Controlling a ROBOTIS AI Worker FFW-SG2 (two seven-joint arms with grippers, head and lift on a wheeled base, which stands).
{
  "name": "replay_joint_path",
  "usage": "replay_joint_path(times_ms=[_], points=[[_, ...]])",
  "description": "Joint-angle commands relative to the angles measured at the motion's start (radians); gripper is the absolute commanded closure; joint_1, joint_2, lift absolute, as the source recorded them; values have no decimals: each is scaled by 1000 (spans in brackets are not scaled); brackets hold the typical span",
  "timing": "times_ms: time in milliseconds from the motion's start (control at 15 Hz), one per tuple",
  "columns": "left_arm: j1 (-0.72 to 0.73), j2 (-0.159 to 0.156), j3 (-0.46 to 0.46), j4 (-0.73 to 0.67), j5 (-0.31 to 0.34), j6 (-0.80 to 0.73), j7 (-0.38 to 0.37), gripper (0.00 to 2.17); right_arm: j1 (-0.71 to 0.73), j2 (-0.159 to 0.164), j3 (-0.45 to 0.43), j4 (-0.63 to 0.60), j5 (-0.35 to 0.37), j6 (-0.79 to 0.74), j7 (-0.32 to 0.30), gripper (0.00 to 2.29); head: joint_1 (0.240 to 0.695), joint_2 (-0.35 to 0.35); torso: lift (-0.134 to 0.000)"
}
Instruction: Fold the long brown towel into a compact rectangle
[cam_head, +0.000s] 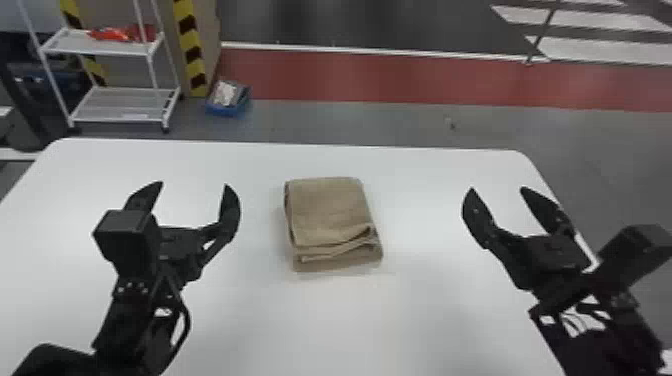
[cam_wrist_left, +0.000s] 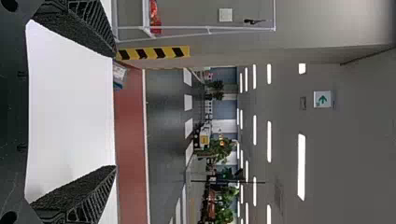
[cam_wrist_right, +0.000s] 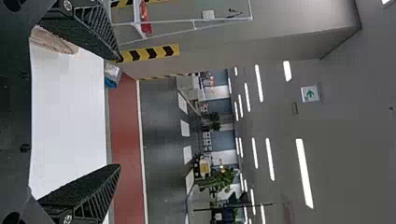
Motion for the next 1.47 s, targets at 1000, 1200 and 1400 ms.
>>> replay_joint_path(times_ms=[1000, 1200, 1400], points=[[49, 16, 30, -75, 16, 30, 12, 83, 80, 0, 10, -85, -12, -5, -38, 66, 695, -94, -124], [52, 17, 33, -83, 15, 33, 12, 83, 86, -2, 10, -88, -12, -8, -38, 66, 695, -87, -124], [52, 20, 33, -88, 15, 36, 12, 80, 90, -2, 9, -92, -12, -18, -38, 66, 695, -85, -124]])
